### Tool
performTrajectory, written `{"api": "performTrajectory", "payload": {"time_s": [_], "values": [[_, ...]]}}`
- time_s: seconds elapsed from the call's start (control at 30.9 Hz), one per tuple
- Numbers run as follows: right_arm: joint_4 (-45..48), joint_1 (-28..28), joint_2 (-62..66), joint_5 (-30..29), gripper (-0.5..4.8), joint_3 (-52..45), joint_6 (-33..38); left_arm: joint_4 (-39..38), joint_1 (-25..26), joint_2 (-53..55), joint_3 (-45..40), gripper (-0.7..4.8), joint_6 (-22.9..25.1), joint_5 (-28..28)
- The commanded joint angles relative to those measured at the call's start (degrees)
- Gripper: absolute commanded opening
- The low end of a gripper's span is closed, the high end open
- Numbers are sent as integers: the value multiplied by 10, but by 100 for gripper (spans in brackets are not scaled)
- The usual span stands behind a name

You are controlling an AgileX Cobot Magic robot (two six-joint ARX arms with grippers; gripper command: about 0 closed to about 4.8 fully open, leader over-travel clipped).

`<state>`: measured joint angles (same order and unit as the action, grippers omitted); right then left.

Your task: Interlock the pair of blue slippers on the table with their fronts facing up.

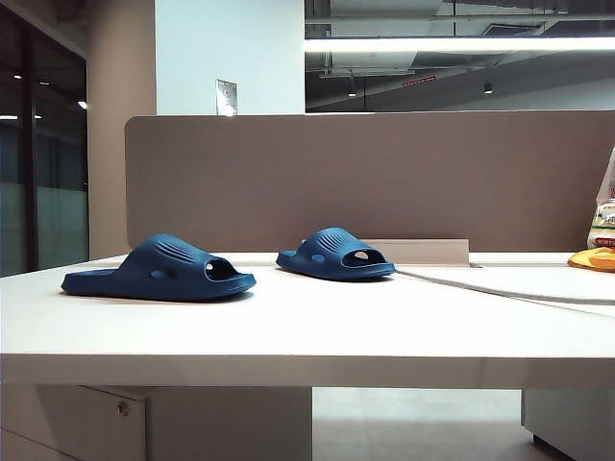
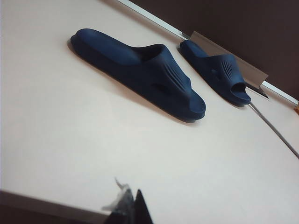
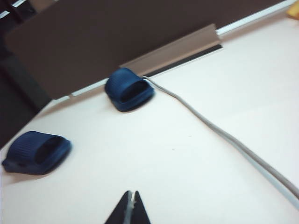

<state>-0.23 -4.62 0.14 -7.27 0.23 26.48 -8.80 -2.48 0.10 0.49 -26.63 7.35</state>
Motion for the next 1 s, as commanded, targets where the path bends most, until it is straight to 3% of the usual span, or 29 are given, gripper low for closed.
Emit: {"api": "performTrajectory", "payload": {"time_s": [0.03,0.58,0.78,0.87,1.0], "values": [[-7,-1,0,-3,-1,0,6,3,0,0,0,-5,3,4],[-39,-1,0,-1,-4,7,17,4,0,0,13,-5,-15,25],[-145,0,0,41,-4,59,25,-58,0,1,89,-5,5,-2],[-151,0,0,47,-4,84,25,-89,0,3,136,-5,34,-36],[-150,0,1,59,-4,119,42,-98,0,20,188,-5,34,-46]]}}
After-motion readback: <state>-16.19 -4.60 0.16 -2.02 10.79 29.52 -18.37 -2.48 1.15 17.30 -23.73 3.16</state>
